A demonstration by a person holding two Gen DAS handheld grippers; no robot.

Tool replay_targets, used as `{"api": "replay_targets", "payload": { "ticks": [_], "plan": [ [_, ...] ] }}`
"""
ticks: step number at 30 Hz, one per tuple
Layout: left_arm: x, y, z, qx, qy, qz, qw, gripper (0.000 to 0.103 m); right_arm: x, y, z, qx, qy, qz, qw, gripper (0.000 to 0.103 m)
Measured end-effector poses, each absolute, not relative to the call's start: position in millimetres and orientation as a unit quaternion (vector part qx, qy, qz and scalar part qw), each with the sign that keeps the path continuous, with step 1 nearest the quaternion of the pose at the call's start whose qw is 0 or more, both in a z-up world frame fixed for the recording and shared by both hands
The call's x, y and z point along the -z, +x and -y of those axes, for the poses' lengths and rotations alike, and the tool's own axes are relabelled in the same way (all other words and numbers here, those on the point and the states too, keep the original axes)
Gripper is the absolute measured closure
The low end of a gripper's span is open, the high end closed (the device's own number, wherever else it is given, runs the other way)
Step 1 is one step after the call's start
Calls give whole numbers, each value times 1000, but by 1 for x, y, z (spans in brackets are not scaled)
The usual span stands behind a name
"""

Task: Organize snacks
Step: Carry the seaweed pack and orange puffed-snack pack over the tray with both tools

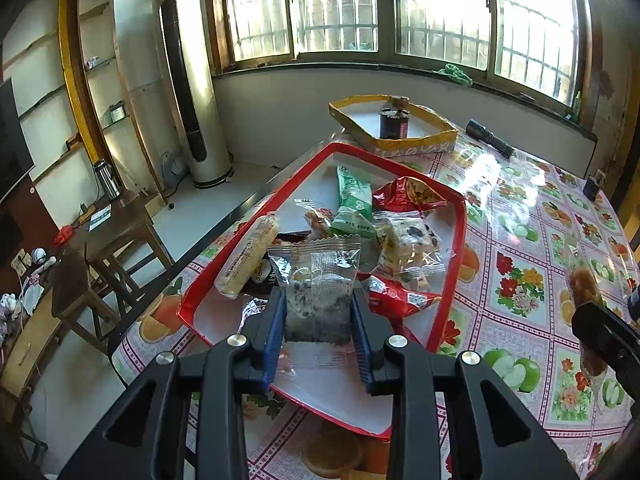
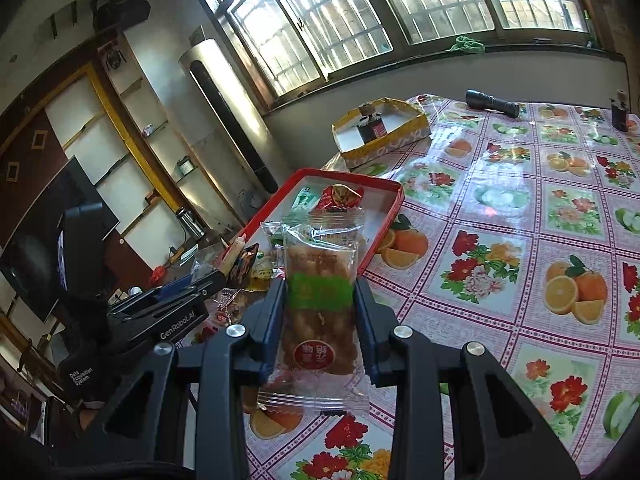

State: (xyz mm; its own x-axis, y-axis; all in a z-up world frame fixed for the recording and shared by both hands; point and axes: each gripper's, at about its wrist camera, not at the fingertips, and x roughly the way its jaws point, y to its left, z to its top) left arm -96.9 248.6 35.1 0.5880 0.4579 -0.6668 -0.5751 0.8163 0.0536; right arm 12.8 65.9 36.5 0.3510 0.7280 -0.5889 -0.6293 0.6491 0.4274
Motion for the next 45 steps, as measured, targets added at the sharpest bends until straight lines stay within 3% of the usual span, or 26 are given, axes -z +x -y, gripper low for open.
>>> {"api": "replay_targets", "payload": {
  "ticks": [45],
  "plan": [
    [-12,-80,-298,-308,-110,-378,866,72,-18,62,-153,-465,40,-418,780,67]
  ]
}}
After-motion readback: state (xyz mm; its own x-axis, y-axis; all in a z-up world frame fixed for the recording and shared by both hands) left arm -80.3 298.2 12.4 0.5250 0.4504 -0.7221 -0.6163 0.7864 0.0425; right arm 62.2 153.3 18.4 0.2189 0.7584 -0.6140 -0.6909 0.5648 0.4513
